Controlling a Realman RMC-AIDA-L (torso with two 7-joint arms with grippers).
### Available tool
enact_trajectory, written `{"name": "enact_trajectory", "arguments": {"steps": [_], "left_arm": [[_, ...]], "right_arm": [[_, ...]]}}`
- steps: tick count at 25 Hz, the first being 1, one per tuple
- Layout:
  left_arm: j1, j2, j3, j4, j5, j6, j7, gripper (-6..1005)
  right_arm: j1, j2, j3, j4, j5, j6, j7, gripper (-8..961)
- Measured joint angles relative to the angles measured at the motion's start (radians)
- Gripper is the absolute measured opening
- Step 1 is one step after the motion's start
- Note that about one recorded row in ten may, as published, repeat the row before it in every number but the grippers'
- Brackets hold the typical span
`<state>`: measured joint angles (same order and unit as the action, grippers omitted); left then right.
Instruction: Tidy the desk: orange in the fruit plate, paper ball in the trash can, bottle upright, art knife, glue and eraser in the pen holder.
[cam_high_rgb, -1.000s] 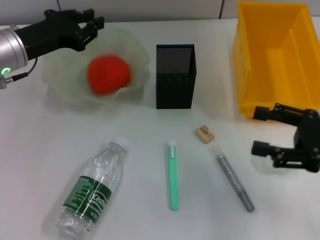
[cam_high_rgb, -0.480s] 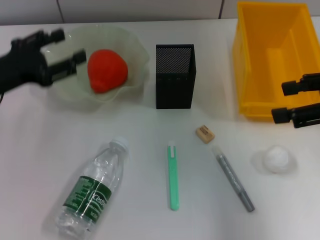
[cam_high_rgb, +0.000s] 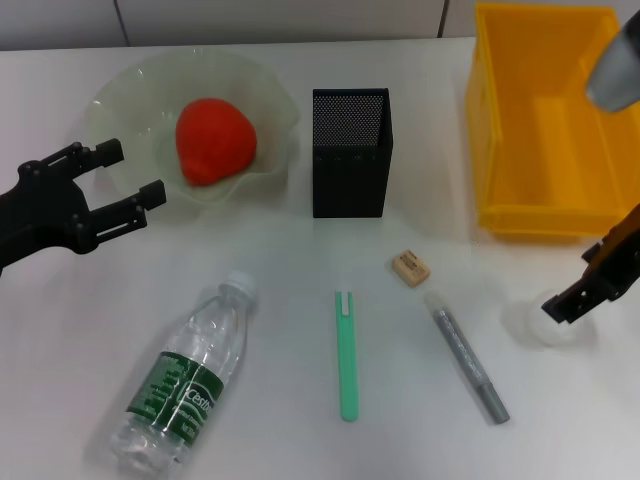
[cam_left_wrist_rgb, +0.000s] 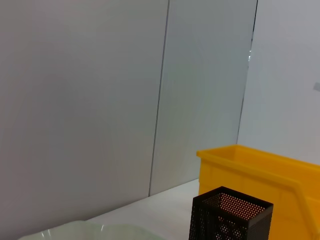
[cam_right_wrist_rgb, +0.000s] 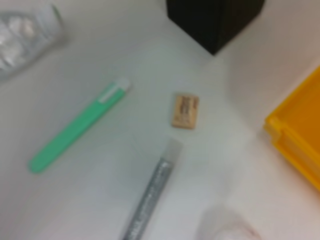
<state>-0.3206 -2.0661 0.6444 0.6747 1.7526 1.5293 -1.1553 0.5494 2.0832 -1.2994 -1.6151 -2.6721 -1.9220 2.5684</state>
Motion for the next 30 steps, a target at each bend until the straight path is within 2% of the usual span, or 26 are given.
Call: {"name": "enact_trajectory", "arguments": {"steps": [9, 13, 16, 22, 27, 30], "left_arm": [[0.012, 0.001, 0.001, -0.011, 0.004, 0.0, 0.002, 784], [0.015, 0.001, 0.001, -0.012, 0.004, -0.001, 0.003, 779], [0.017, 0.001, 0.001, -0.012, 0.004, -0.001, 0.003, 776], [0.02, 0.002, -0.003, -0.012, 0.004, 0.001, 0.003, 769], [0.028, 0.001, -0.002, -0.009, -0.002, 0.041, 0.0, 764], [0.028, 0.002, -0.004, -0.002, -0.002, 0.082, -0.013, 760]], "right_arm": [[0.019, 0.001, -0.082, 0.263, -0.023, 0.21, 0.015, 827], [0.041, 0.002, -0.107, 0.351, -0.021, 0.246, 0.017, 826], [0.052, 0.002, -0.108, 0.368, -0.025, 0.248, 0.029, 775], [0.047, -0.001, -0.073, 0.249, -0.028, 0.192, 0.058, 674], [0.048, -0.003, 0.096, 0.026, -0.03, 0.117, 0.065, 558], [0.063, -0.011, 0.191, -0.038, -0.042, 0.125, 0.064, 476]]}}
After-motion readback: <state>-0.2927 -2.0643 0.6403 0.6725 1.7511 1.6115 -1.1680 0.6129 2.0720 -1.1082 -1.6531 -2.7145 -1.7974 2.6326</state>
